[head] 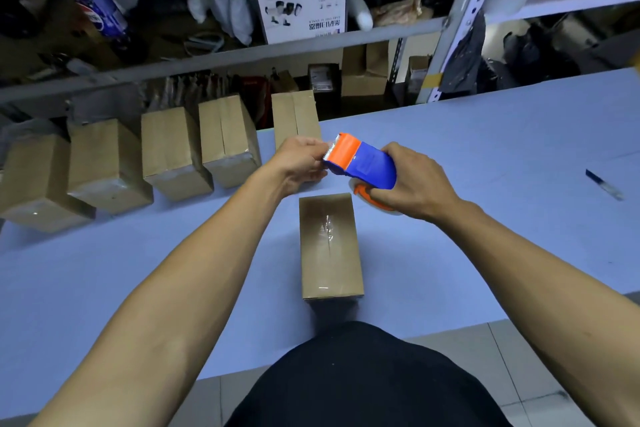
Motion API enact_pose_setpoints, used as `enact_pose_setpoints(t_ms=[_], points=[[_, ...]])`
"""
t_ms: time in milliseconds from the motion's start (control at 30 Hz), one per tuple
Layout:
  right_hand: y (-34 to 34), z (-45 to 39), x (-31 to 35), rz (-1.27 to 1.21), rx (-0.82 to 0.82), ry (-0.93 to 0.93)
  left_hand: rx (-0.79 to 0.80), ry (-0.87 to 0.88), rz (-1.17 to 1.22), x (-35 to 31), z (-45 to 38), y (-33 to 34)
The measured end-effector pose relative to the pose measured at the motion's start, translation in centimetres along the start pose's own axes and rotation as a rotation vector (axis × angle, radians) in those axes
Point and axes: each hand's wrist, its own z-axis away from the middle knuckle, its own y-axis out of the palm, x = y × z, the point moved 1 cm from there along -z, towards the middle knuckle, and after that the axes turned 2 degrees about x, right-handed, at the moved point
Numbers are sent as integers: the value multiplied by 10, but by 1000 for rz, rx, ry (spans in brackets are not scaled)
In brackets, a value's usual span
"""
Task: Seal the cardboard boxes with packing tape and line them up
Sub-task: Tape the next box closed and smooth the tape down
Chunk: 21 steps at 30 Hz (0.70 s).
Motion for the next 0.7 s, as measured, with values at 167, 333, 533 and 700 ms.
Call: enact_pose_setpoints(t_ms=[167,333,533,700], points=[[1,-11,0,107,95,-124,-32,24,16,5,7,-7],[12,-14,12,-7,128,-165,-166,14,120,20,8,-13],[12,-19,19,39,112,-237,-284,34,259,42,8,-13],[9,-6,-9,28,163,-239,-452,-14,394,73,10,-41]])
